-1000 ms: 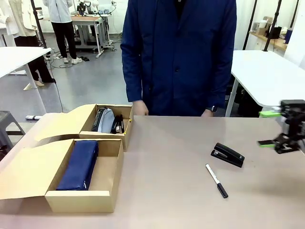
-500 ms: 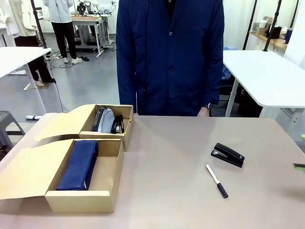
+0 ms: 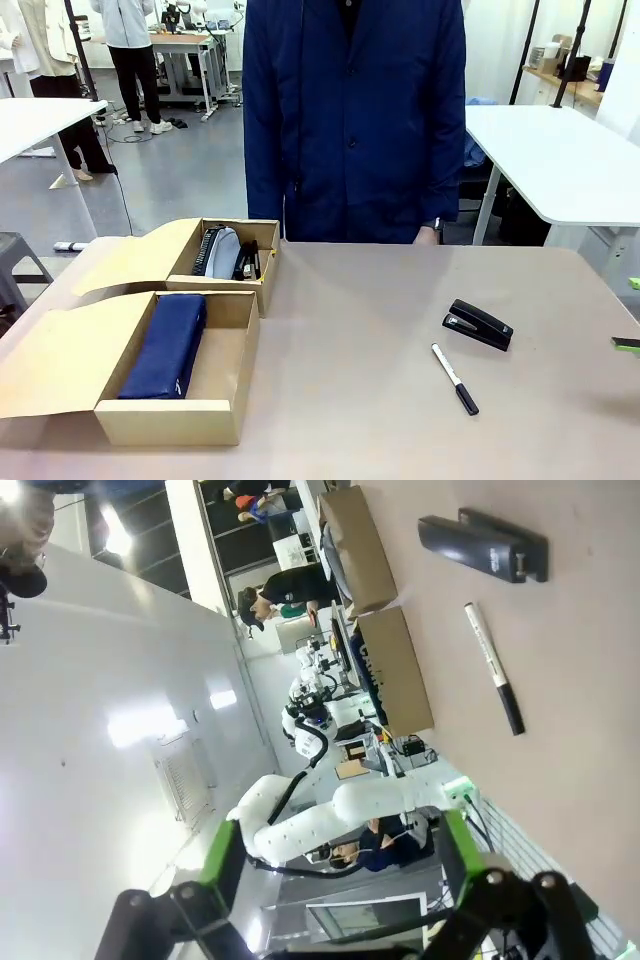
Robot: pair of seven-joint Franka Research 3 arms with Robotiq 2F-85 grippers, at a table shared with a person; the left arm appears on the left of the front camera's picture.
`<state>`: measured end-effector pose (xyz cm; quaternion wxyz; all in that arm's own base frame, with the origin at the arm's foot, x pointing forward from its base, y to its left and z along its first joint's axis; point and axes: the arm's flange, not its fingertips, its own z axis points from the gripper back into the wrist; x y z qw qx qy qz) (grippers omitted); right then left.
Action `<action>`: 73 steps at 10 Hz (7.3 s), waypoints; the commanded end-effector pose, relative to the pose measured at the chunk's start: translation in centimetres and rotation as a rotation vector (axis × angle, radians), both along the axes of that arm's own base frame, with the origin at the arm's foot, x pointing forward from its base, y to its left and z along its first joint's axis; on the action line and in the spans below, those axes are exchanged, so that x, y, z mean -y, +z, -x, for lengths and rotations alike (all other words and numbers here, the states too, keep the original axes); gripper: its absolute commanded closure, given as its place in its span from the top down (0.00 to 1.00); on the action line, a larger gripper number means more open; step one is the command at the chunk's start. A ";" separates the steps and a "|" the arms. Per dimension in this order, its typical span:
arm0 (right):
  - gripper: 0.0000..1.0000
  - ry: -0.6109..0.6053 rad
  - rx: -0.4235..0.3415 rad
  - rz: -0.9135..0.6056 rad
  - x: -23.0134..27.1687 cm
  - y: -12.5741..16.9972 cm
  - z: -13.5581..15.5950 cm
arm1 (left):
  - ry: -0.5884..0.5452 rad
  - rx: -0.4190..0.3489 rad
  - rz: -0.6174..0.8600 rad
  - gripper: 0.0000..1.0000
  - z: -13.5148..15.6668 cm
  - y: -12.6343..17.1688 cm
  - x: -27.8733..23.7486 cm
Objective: Place items inside the box.
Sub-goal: Pick up a Pencil pouch or Stapler and place it inside the Mailer Box closest to the robot.
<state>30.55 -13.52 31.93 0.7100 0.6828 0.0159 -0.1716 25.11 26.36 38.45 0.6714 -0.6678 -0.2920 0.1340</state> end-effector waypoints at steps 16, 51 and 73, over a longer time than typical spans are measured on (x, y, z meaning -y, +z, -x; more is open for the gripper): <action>1.00 0.178 0.584 0.460 1.7 4.2 0.7 | -0.012 0.024 -0.008 1.00 0.2 0.0 0.1; 1.00 0.314 0.198 1.393 -24.2 6.0 -10.6 | -0.012 0.024 -0.008 1.00 0.2 0.0 0.1; 0.00 1.067 0.714 1.318 -24.9 -1.8 -16.9 | -0.012 0.024 -0.008 1.00 0.2 0.0 0.1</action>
